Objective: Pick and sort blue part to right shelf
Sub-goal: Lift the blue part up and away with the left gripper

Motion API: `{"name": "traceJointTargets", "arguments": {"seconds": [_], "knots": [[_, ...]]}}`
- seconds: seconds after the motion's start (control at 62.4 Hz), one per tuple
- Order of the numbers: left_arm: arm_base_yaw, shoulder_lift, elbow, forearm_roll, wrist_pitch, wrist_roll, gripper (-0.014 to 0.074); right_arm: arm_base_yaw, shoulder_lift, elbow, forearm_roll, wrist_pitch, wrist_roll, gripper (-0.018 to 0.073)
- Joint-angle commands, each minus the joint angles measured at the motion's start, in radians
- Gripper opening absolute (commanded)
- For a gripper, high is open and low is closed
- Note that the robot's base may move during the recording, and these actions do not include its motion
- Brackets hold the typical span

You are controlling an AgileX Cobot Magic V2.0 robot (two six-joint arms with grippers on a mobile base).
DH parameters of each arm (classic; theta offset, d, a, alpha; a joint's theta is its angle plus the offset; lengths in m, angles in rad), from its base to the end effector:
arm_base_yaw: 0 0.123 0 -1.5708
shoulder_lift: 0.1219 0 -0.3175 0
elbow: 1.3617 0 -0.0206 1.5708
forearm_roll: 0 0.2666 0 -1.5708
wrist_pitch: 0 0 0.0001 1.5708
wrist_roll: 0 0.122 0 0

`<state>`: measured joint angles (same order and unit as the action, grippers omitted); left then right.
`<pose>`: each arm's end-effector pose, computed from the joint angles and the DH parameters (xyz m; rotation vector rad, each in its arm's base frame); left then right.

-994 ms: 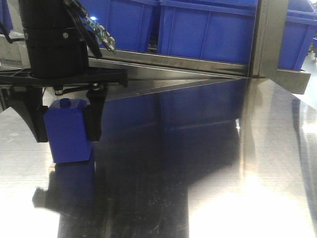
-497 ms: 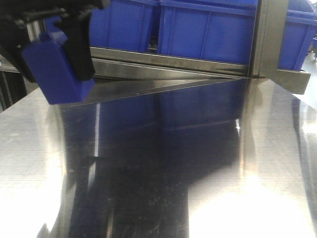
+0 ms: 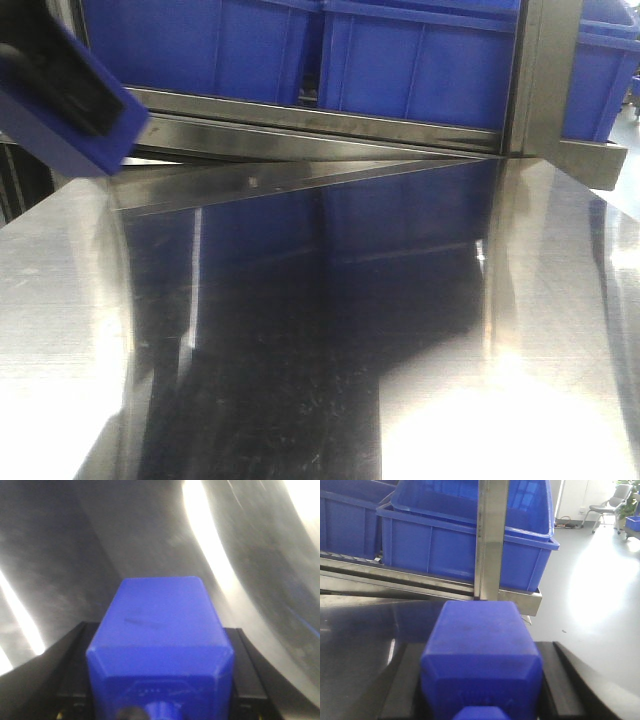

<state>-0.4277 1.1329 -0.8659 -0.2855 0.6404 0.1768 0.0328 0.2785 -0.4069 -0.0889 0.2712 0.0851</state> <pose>0.2199 -0.1228 0.3110 0.5260 2.3410 -0.4294 0.0855 -0.0001 0.3172 -0.0088 1.6253 0.0055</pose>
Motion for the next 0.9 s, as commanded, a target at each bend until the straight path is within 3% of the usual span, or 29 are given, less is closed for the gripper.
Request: {"name": "traceJointTargets", "arguments": {"seconds": [0.0, 0.385, 0.882], "knots": [[0.049, -0.094, 0.046, -0.027, -0.166, 0.011, 0.0386, -0.004, 0.008, -0.029, -0.013, -0.086, -0.005, 0.0385], [0.199, -0.443, 0.322, -0.033, -0.495, 0.011, 0.0386, -0.004, 0.008, -0.029, -0.013, -0.086, -0.005, 0.0385], [0.401, -0.817, 0.430, 0.005, -0.428, 0.011, 0.0386, -0.004, 0.008, -0.029, -0.013, -0.086, -0.005, 0.0385]]}}
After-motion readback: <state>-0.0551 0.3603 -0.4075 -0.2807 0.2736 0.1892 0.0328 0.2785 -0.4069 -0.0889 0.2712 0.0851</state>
